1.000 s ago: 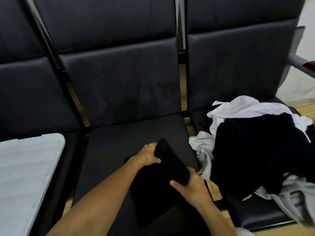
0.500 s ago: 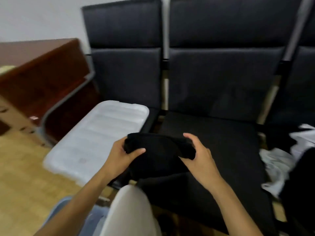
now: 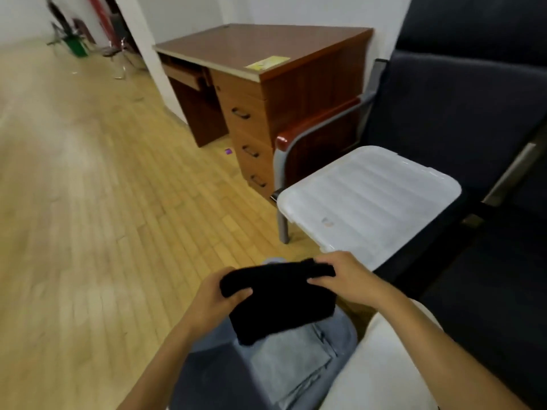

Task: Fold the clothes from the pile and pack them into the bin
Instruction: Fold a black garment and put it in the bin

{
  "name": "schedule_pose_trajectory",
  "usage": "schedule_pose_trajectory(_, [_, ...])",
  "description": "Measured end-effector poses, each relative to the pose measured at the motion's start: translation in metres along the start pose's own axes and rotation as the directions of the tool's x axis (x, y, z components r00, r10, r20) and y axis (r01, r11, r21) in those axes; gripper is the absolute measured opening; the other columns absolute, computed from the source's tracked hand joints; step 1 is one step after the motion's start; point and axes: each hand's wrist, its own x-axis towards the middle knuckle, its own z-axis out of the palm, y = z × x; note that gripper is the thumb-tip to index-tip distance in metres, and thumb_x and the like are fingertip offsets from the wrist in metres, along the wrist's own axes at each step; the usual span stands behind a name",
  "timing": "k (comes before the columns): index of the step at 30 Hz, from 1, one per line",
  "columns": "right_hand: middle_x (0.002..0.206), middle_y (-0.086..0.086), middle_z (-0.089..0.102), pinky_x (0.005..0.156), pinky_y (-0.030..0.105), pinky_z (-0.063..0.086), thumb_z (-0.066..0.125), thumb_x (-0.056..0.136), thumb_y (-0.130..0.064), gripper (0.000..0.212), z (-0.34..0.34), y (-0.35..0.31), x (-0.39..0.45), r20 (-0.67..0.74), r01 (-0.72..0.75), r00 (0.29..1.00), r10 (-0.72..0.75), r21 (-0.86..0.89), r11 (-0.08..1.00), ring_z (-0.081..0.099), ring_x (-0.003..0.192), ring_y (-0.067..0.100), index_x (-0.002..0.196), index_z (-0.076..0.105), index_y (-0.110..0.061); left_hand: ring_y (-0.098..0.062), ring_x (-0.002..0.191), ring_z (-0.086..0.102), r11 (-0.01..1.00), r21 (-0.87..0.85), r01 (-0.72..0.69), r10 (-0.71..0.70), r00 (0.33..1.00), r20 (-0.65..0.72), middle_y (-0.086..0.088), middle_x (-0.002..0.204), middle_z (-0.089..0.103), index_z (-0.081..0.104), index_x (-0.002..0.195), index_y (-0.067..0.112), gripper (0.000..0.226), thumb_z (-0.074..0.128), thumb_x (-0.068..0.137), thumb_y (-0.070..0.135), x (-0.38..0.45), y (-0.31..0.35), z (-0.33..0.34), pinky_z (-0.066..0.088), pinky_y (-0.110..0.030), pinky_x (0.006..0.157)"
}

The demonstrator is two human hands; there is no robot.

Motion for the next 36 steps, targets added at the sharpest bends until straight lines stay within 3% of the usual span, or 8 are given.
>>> schedule_pose_trajectory(4, [0.09,-0.007,0.067,0.078,0.038,0.055,0.066,0.088,-0.017,0.012,0.048,0.007,0.026,0.092,-0.077,0.992,0.09,-0.131,0.988,0.065,0.086,0.012,0.093,0.061,-0.026,-0.005,0.06,0.061,0.987,0.053,0.152,-0.155,0.987,0.046,0.01,0.063,0.065,0.067,0.075,0.018,0.014,0.078,0.083,0.018,-0.009,-0.054,-0.003,0.044,-0.018,0.057])
schedule_pose_trajectory(10, [0.093,-0.005,0.061,0.077,0.037,0.054,0.061,0.085,-0.005,0.026,0.076,0.018,0.041,0.119,-0.132,0.978,0.174,-0.294,0.947,0.06,0.087,0.017,0.085,0.05,-0.029,-0.003,0.064,0.059,0.973,0.112,0.201,-0.201,0.98,-0.008,0.01,0.067,0.063,0.057,0.073,0.019,0.022,0.074,0.083,0.012,-0.02,-0.088,0.014,0.044,-0.017,0.058])
schedule_pose_trajectory(15, [0.115,-0.003,0.052,0.099,0.035,0.037,0.056,0.091,-0.005,0.027,0.089,0.045,0.022,0.284,-0.165,0.894,0.347,-0.512,0.843,0.048,0.112,0.021,0.099,0.048,-0.03,-0.007,0.091,0.064,0.953,0.19,0.237,-0.297,0.861,0.414,0.012,0.098,0.066,0.059,0.099,0.028,0.032,0.078,0.073,0.029,-0.047,-0.125,0.038,0.055,-0.024,0.079])
schedule_pose_trajectory(17, [0.124,0.0,0.054,0.107,0.038,0.032,0.053,0.092,-0.002,0.03,0.086,0.054,0.013,0.307,-0.181,0.854,0.42,-0.581,0.793,0.05,0.121,0.022,0.103,0.051,-0.03,-0.009,0.095,0.062,0.946,0.212,0.247,-0.318,0.842,0.435,0.012,0.106,0.061,0.056,0.102,0.036,0.034,0.076,0.076,0.031,-0.054,-0.135,0.046,0.054,-0.022,0.081])
schedule_pose_trajectory(21, [0.118,-0.002,0.054,0.096,0.035,0.049,0.05,0.097,-0.014,0.021,0.066,0.057,0.004,0.244,-0.221,0.882,0.404,-0.543,0.81,0.059,0.109,0.021,0.113,0.059,-0.025,-0.011,0.085,0.063,0.953,0.193,0.234,-0.293,0.871,0.393,0.004,0.098,0.067,0.058,0.094,0.032,0.016,0.065,0.087,0.021,-0.04,-0.118,0.059,0.053,-0.024,0.077])
schedule_pose_trajectory(28, [0.104,-0.003,0.065,0.084,0.039,0.055,0.056,0.095,-0.027,0.003,0.026,0.039,-0.023,0.084,-0.185,0.971,0.224,-0.329,0.926,0.062,0.094,0.017,0.094,0.059,-0.028,-0.003,0.077,0.061,0.982,0.19,-0.012,-0.059,0.93,0.364,0.012,0.085,0.064,0.063,0.094,0.025,0.01,0.059,0.091,0.016,0.025,-0.034,0.096,0.05,-0.019,0.07])
schedule_pose_trajectory(33, [0.095,-0.006,0.066,0.075,0.039,0.054,0.053,0.097,-0.031,0.009,-0.035,0.043,-0.091,-0.191,-0.23,0.965,0.181,-0.276,0.933,0.063,0.087,0.017,0.093,0.061,-0.027,0.001,0.067,0.06,0.966,0.098,-0.239,0.177,0.889,0.423,0.026,0.073,0.063,0.06,0.085,0.028,0.019,0.06,0.09,0.009,0.068,0.066,0.16,0.047,-0.016,0.062])
schedule_pose_trajectory(36, [0.095,-0.008,0.066,0.072,0.034,0.053,0.054,0.098,-0.035,0.012,-0.081,0.074,-0.159,-0.394,-0.321,0.892,0.222,-0.204,0.925,0.061,0.088,0.012,0.098,0.062,-0.026,-0.001,0.063,0.057,0.93,0.032,-0.367,0.307,0.822,0.48,0.017,0.072,0.064,0.06,0.082,0.032,0.028,0.061,0.09,0.005,0.077,0.139,0.229,0.047,-0.016,0.061])
